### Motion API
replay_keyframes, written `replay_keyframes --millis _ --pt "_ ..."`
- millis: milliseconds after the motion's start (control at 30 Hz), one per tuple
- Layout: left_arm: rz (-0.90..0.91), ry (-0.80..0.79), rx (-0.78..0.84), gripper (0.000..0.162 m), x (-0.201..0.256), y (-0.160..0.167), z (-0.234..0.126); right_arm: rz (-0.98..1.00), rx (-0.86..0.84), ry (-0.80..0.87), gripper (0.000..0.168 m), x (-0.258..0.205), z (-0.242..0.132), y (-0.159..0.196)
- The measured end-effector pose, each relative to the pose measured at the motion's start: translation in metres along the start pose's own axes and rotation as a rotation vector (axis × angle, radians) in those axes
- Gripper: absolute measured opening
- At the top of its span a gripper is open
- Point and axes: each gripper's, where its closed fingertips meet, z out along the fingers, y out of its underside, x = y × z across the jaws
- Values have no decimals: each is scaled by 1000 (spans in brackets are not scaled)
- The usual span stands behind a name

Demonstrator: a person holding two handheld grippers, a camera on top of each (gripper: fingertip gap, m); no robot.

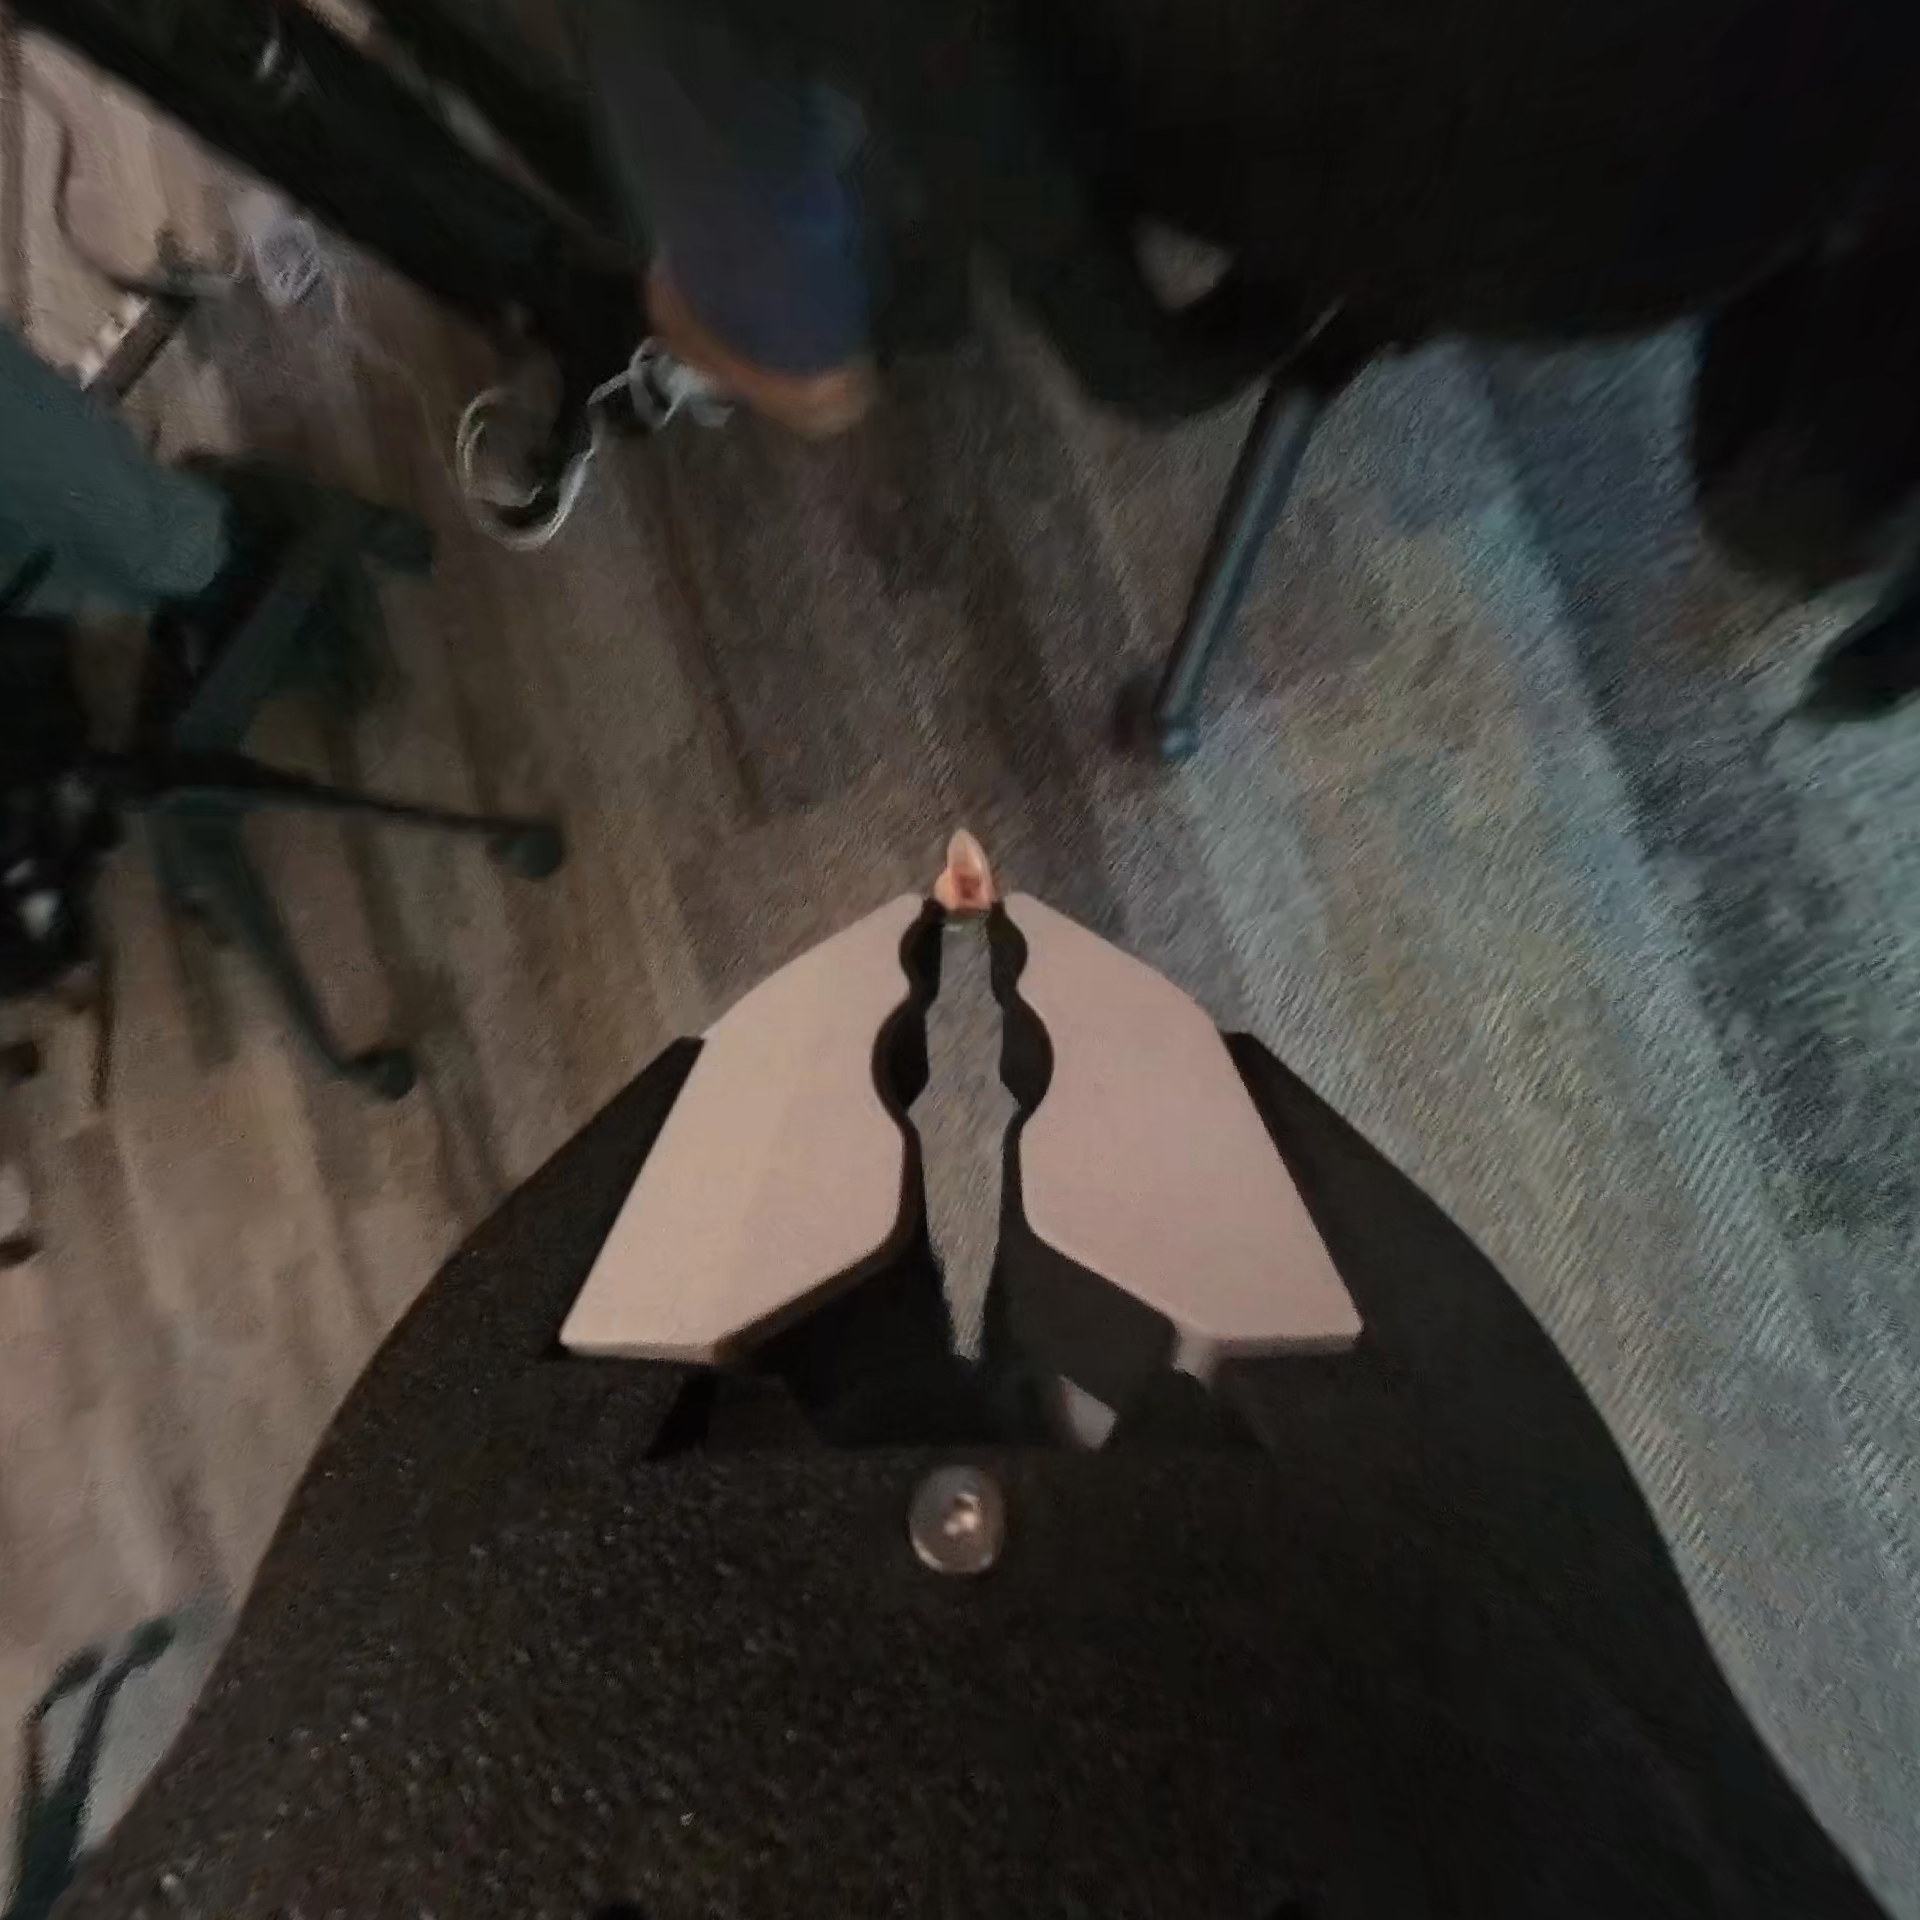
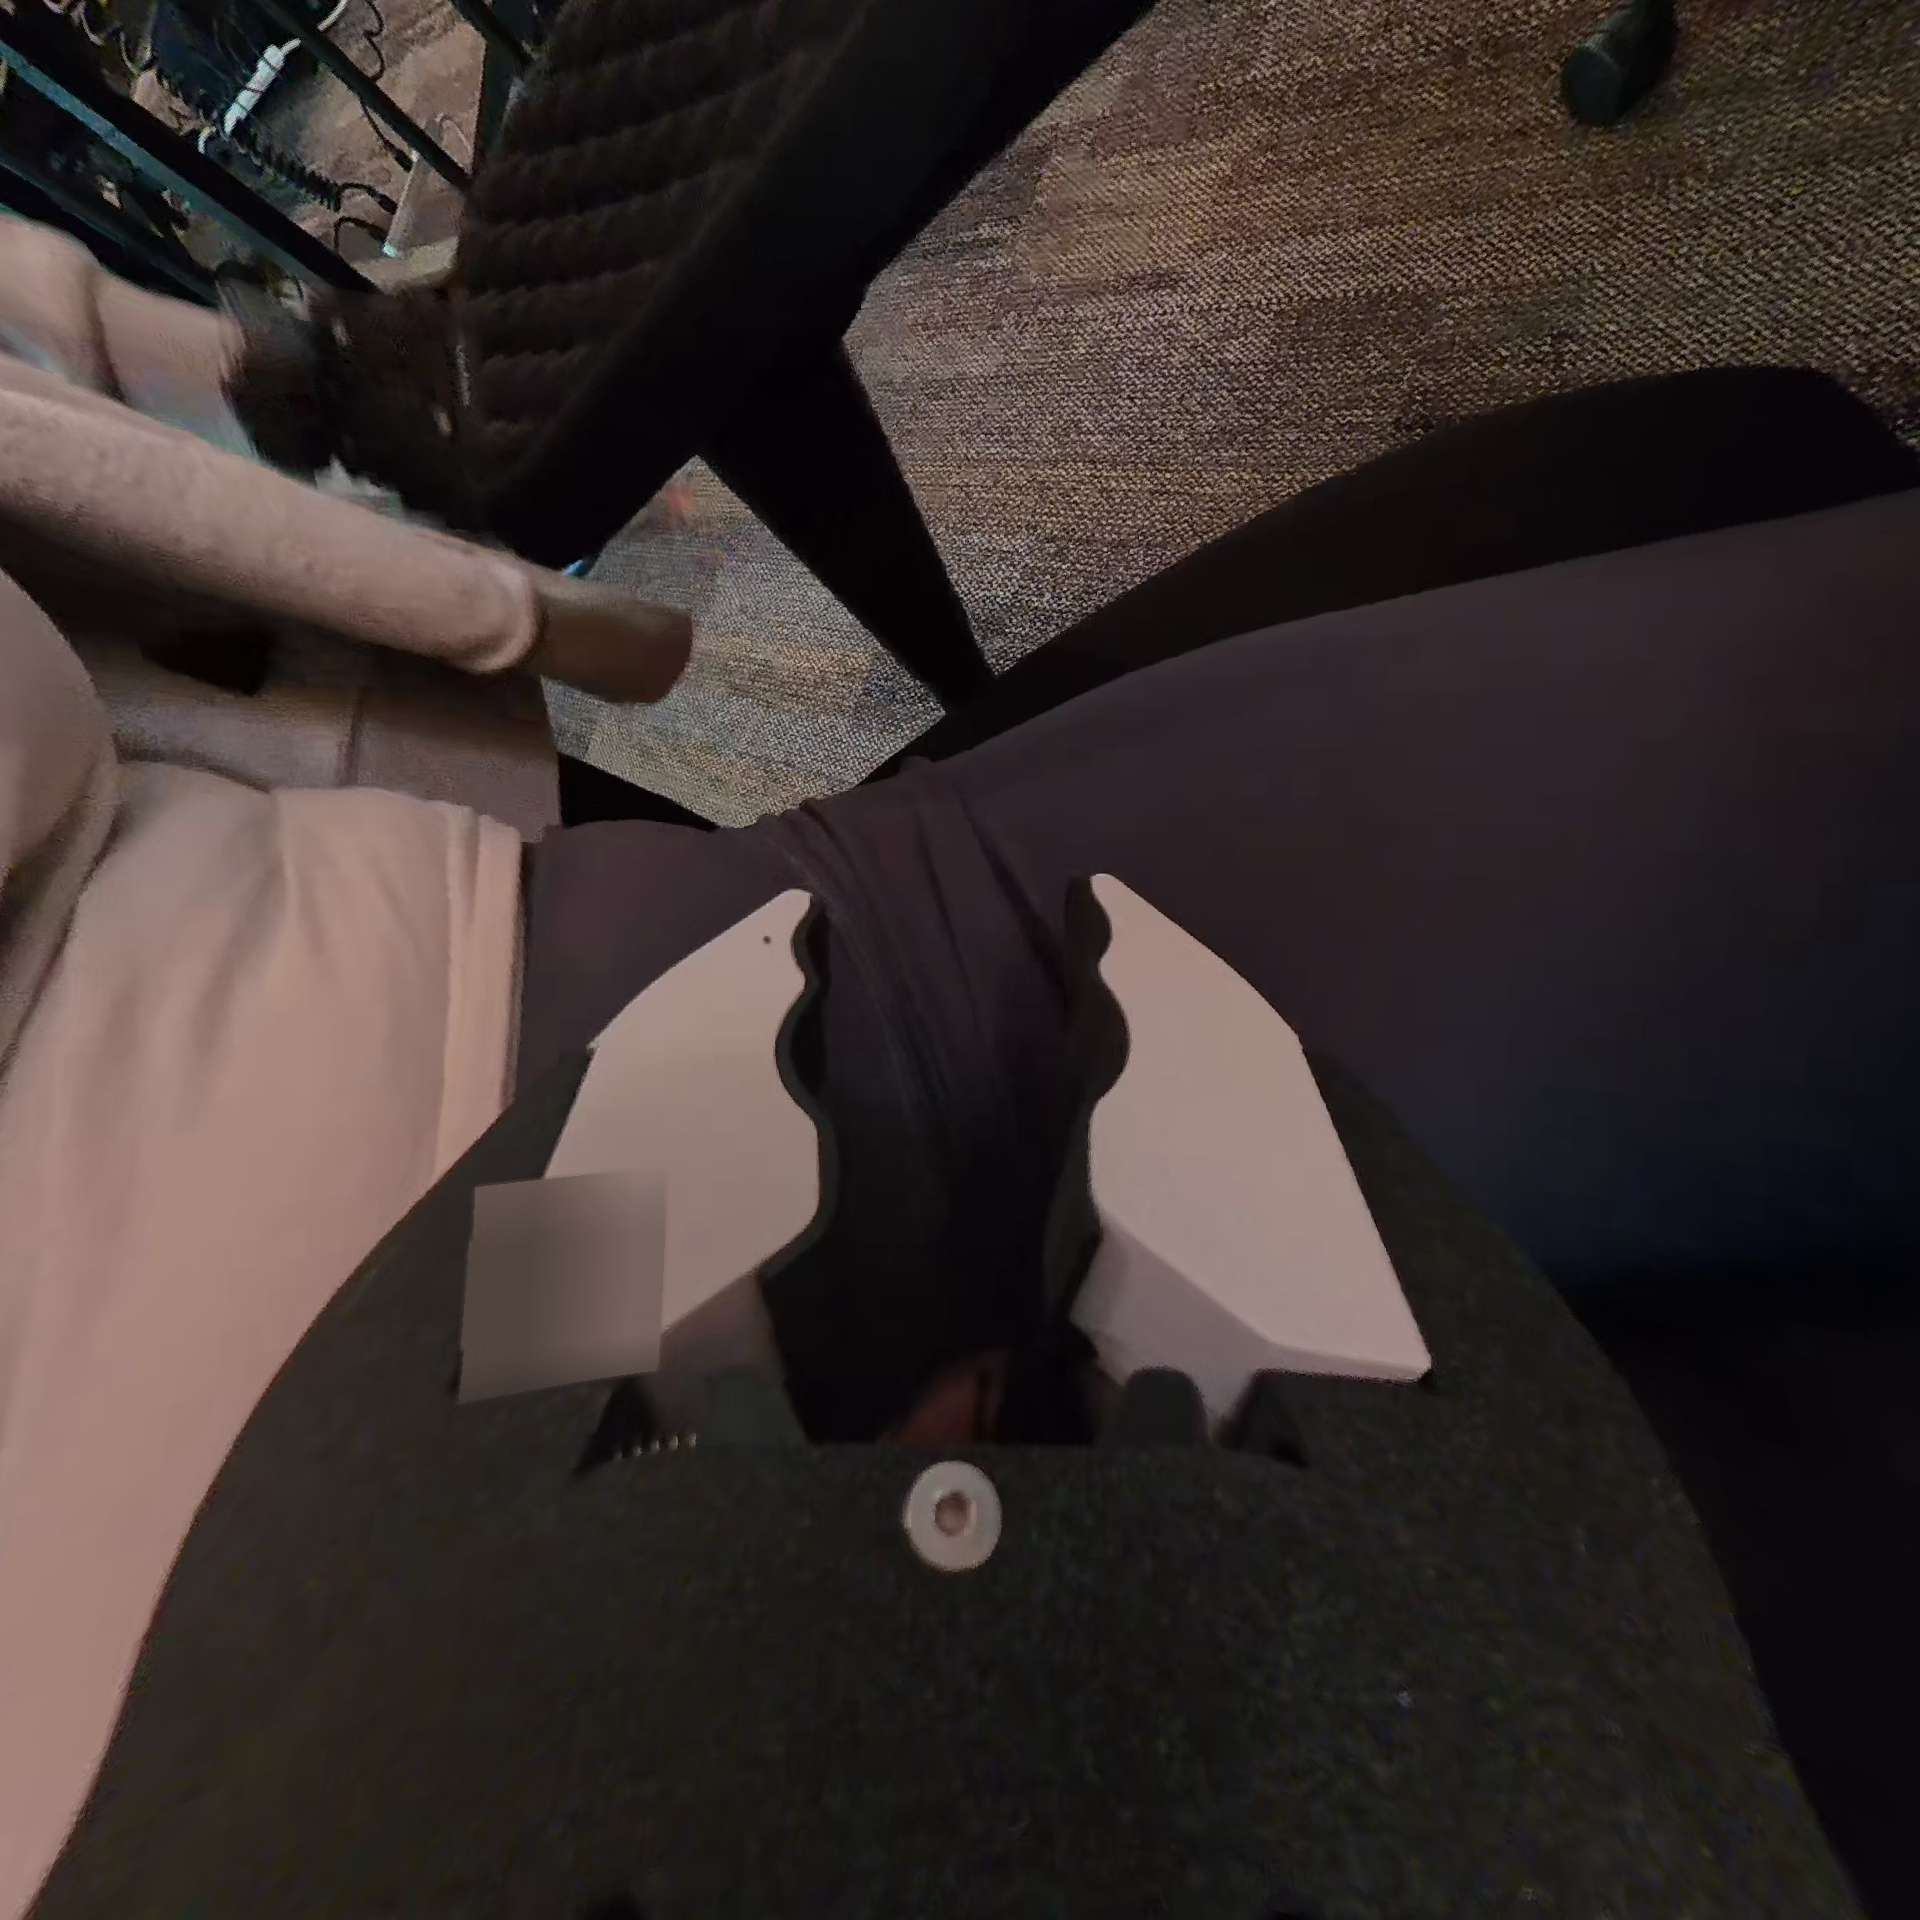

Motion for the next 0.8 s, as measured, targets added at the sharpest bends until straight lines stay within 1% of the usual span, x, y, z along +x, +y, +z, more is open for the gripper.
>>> replay_keyframes --millis 33,67,100,133,167,200,233,267,300,367,400,433,500,567,667,733,800 --pt "2 -51 -60 8 -25 23 -19 -13 -3 -6 44 -3 -2 0" --pt "-18 -142 -110 8 -62 40 -39 -27 -3 -14 44 -7 -3 -2" --pt "-57 -267 -128 8 -107 45 -60 -45 1 -25 43 -12 -5 -4" --pt "-86 -403 -96 8 -156 32 -81 -67 11 -37 43 -17 -7 -8" --pt "-95 -524 -12 8 -202 -1 -99 -95 30 -46 42 -23 -9 -13" --pt "-92 -609 108 8 -240 -49 -113 -125 57 -56 41 -29 -14 -20" --pt "-77 -647 252 8 -267 -106 -120 -154 89 -64 41 -35 -19 -29" --pt "-52 -636 403 8 -282 -168 -122 -185 126 -64 40 -38 -25 -39" --pt "-29 -584 551 9 -287 -230 -118 -218 174 -52 39 -40 -35 -51" --pt "-10 -385 813 9 -274 -342 -99 -280 292 2 36 -35 -61 -78" --pt "-28 -258 922 9 -263 -389 -86 -304 363 42 32 -28 -77 -93" --pt "-64 -102 1016 9 -251 -429 -73 -323 440 89 29 -20 -95 -107" --pt "-186 232 1123 8 -232 -493 -47 -373 599 218 24 2 -137 -132" --pt "-281 568 1127 8 -221 -534 -25 -427 716 385 24 27 -177 -151" --pt "-372 1001 1066 8 -219 -569 -6 -473 775 554 24 58 -220 -166" --pt "-397 1210 1002 8 -222 -585 6 -505 767 645 21 77 -239 -170" --pt "-382 1376 909 8 -223 -596 17 -541 741 710 20 94 -252 -171"
